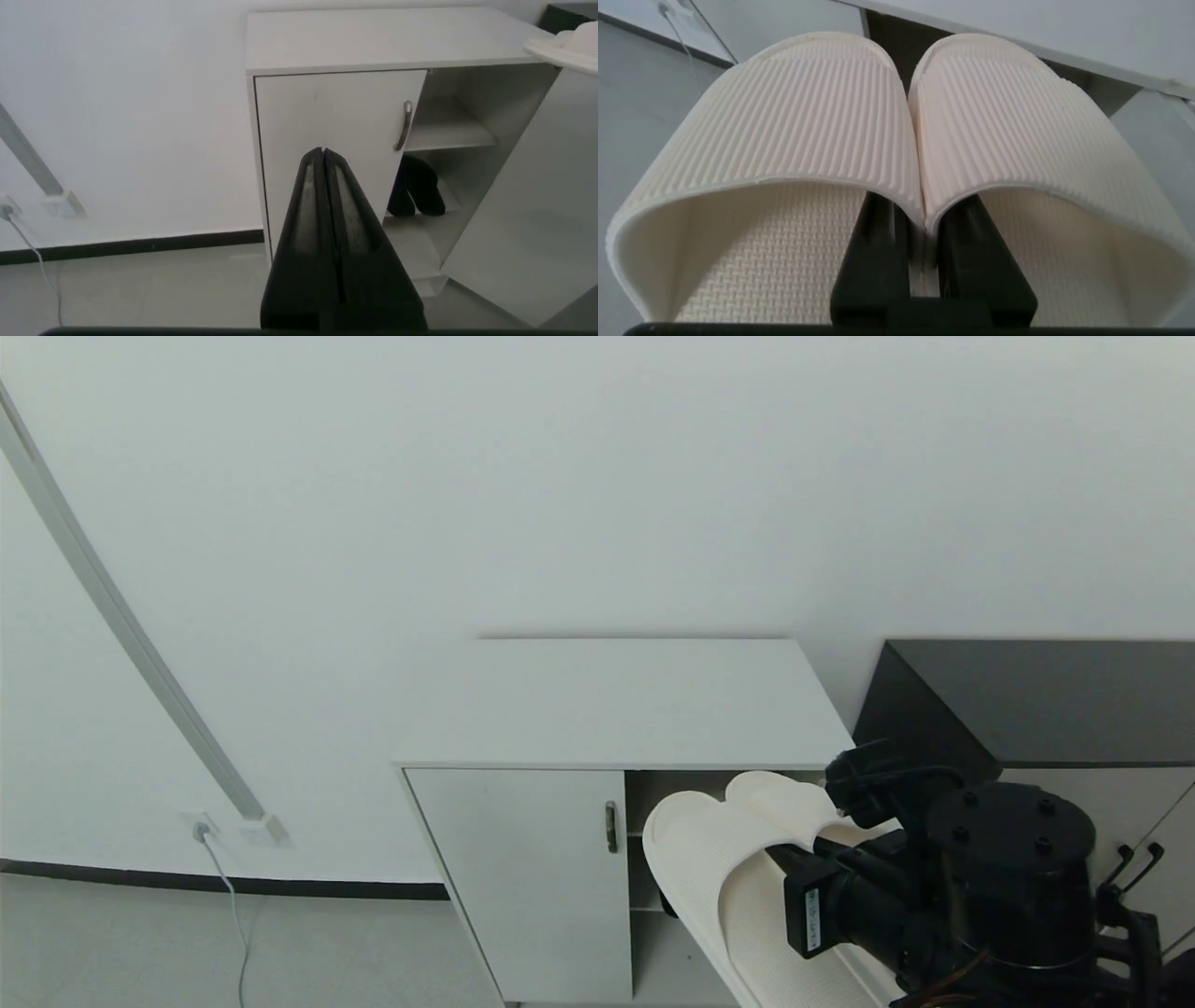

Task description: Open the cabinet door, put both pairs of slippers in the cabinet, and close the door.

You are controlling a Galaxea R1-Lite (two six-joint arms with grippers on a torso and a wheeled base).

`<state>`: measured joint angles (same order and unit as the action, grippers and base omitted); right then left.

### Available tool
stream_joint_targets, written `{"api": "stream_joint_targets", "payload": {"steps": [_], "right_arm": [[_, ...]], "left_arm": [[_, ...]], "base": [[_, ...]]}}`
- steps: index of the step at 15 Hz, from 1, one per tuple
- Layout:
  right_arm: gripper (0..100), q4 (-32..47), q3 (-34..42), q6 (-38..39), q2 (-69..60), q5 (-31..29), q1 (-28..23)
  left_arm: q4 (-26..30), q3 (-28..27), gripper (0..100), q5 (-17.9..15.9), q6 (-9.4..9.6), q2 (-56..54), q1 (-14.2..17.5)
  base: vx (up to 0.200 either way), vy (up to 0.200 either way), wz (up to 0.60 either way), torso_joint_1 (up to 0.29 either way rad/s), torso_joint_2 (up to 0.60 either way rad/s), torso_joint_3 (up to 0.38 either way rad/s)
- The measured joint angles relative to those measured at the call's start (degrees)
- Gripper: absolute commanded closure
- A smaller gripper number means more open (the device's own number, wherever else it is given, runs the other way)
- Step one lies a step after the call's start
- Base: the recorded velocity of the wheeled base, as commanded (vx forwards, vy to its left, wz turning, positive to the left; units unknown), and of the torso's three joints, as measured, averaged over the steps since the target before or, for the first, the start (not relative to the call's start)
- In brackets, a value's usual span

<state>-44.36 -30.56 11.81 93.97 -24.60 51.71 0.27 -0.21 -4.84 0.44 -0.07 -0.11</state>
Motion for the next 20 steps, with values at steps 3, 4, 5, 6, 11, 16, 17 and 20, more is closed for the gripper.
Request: {"api": "stream_joint_targets", "payload": {"steps": [3,4,5,6,11,16,17,20], "right_arm": [[100,0.0,1.1,0.0,0.0,0.0,0.0],[100,0.0,1.2,0.0,0.0,0.0,0.0],[100,0.0,1.2,-0.1,0.0,0.0,0.0],[100,0.0,1.2,-0.1,0.0,-0.1,0.0],[100,0.0,1.4,-0.1,0.2,-0.1,-0.1],[100,-4.1,1.8,-0.3,2.5,-0.5,-0.1],[100,-5.1,1.8,-0.4,3.0,-0.6,-0.1],[100,-5.1,1.9,-0.6,3.9,-0.7,0.0]], "left_arm": [[0.0,0.0,100,0.0,0.02,0.0,0.0],[0.0,0.0,100,0.0,0.02,0.0,0.0],[0.0,0.0,100,0.0,0.0,0.0,-0.1],[0.0,0.0,100,0.0,0.02,0.0,-0.1],[0.0,0.0,100,0.0,0.0,0.0,0.0],[0.0,0.0,100,0.0,0.05,0.0,0.0],[0.0,0.0,100,0.0,0.02,0.0,0.0],[0.0,0.0,100,0.0,0.0,0.0,0.0]], "base": [[0.0,0.0,0.0,-0.163,0.37,0.201],[0.0,0.0,0.0,-0.178,0.38,0.217],[0.0,0.0,0.0,-0.173,0.39,0.217],[0.0,0.0,0.0,-0.163,0.38,0.212],[0.0,0.0,0.0,-0.217,0.52,0.296],[0.0,0.0,0.0,-0.218,0.54,0.324],[0.0,0.0,0.0,-0.198,0.53,0.325],[0.0,0.0,0.0,-0.19,0.51,0.313]]}}
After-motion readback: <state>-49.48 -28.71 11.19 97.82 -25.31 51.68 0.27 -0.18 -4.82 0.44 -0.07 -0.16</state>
